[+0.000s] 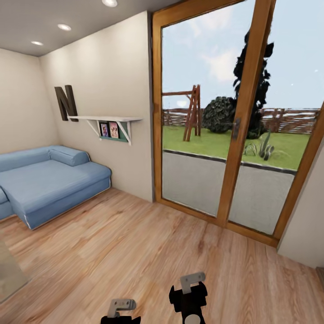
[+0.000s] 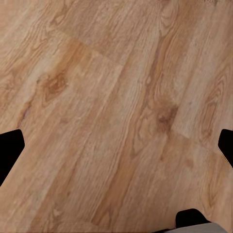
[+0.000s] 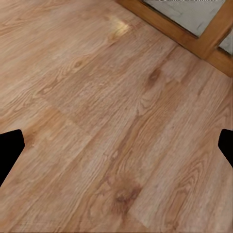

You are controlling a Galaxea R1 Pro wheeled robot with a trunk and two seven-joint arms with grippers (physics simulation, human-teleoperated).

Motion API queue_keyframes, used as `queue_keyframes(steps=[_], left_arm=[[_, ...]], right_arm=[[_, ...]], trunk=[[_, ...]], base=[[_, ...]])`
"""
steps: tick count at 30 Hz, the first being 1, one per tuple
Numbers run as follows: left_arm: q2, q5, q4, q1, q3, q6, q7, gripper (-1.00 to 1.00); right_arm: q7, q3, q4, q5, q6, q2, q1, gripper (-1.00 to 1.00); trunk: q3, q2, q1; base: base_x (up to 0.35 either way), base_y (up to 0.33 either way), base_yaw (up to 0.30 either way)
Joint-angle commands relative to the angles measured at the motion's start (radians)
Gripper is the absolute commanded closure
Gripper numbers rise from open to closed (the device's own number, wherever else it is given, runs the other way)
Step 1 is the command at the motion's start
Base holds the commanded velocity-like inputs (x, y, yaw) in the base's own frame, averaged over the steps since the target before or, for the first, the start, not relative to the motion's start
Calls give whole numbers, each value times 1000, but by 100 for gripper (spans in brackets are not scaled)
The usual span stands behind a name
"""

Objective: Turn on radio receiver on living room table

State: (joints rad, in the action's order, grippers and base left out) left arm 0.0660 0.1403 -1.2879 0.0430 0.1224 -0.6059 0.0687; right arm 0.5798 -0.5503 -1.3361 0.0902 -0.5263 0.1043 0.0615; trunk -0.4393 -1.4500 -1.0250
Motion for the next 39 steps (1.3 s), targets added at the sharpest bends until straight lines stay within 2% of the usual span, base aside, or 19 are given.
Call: queue_keyframes(steps=[1, 16, 25, 37, 39], left_arm=[[0, 0, 0, 0, 0, 0, 0, -100], [0, 0, 1, 0, 0, 0, 0, -100], [0, 0, 1, 0, 0, 0, 0, -100], [1, -1, 5, 0, 0, 0, -1, -100], [8, -1, 7, 0, 0, 1, -1, -100]], right_arm=[[0, 0, 0, 0, 0, 0, 0, -100], [1, 0, 0, -4, 6, 0, 0, -100], [2, 1, 0, -4, 7, 0, 0, -100], [1, 1, 0, -4, 7, 0, 0, -100], [1, 1, 0, -4, 7, 0, 1, -100]], trunk=[[0, 0, 0], [-1, 0, 0], [-6, 0, 0], [-6, 0, 0], [-6, 0, 0]], base=[[294, -186, 0], [294, -186, 6], [294, -186, 240], [293, -186, 55], [290, -189, 219]])
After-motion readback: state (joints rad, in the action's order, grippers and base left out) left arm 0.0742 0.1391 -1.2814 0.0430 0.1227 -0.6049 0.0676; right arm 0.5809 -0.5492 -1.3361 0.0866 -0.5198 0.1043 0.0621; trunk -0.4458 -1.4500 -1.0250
